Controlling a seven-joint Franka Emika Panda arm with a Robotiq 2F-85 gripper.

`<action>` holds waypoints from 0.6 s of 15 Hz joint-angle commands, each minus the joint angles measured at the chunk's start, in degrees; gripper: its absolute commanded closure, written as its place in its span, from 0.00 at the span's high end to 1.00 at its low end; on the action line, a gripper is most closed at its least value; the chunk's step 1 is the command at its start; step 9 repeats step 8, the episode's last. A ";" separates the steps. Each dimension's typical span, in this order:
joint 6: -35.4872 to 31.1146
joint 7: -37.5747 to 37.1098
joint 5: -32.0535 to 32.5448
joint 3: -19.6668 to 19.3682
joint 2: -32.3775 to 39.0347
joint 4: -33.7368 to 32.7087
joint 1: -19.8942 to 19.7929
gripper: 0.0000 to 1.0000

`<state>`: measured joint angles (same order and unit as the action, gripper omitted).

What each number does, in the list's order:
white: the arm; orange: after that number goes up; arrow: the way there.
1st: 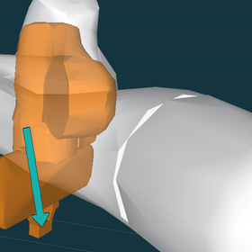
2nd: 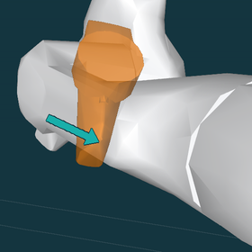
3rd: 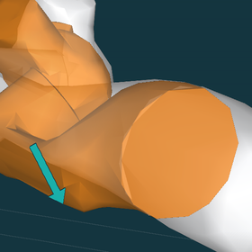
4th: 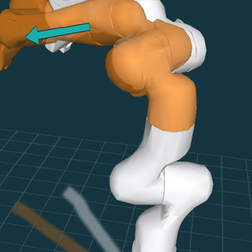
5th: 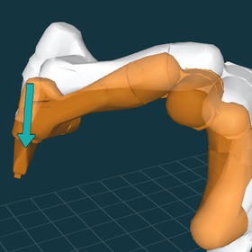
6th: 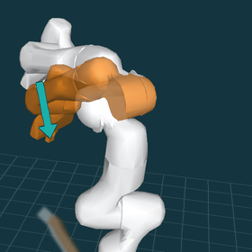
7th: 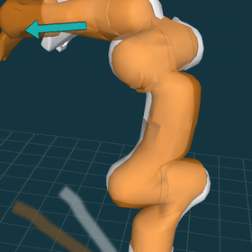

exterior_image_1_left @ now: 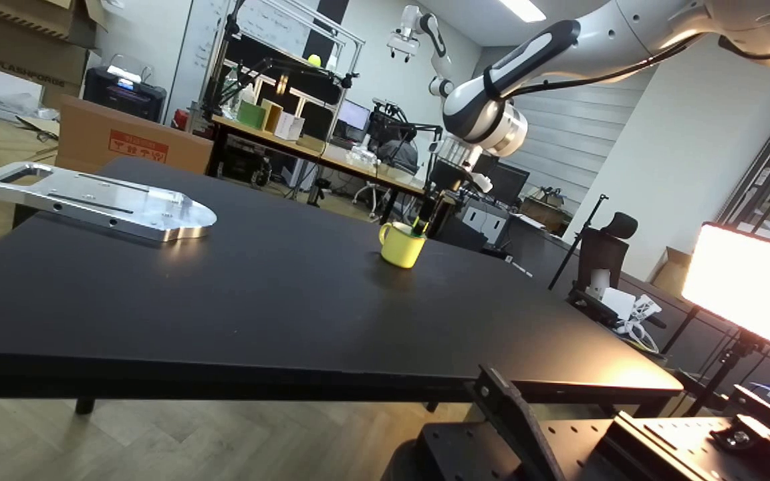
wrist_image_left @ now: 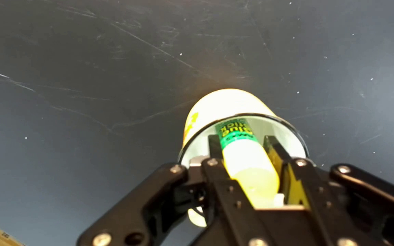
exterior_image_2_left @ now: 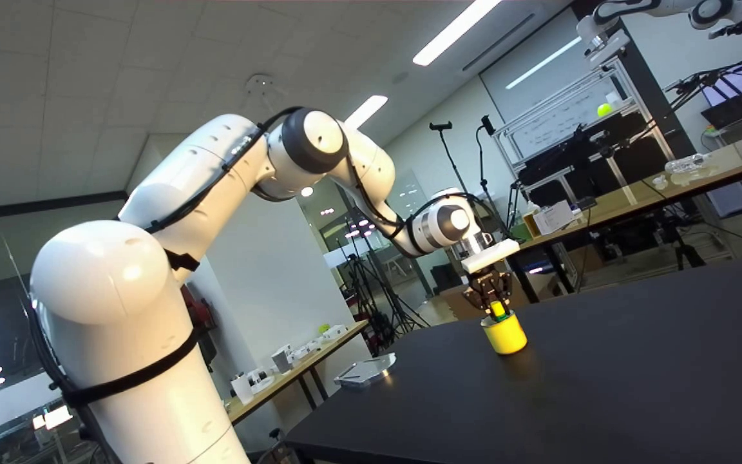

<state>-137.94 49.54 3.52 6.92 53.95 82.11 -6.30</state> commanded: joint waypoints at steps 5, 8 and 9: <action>-1.52 0.75 -0.01 1.83 -5.49 2.48 -0.31 0.93; -0.58 0.23 -0.05 1.49 -3.42 -0.29 0.23 0.88; -0.58 0.23 -0.05 1.49 -3.42 -0.29 0.23 0.88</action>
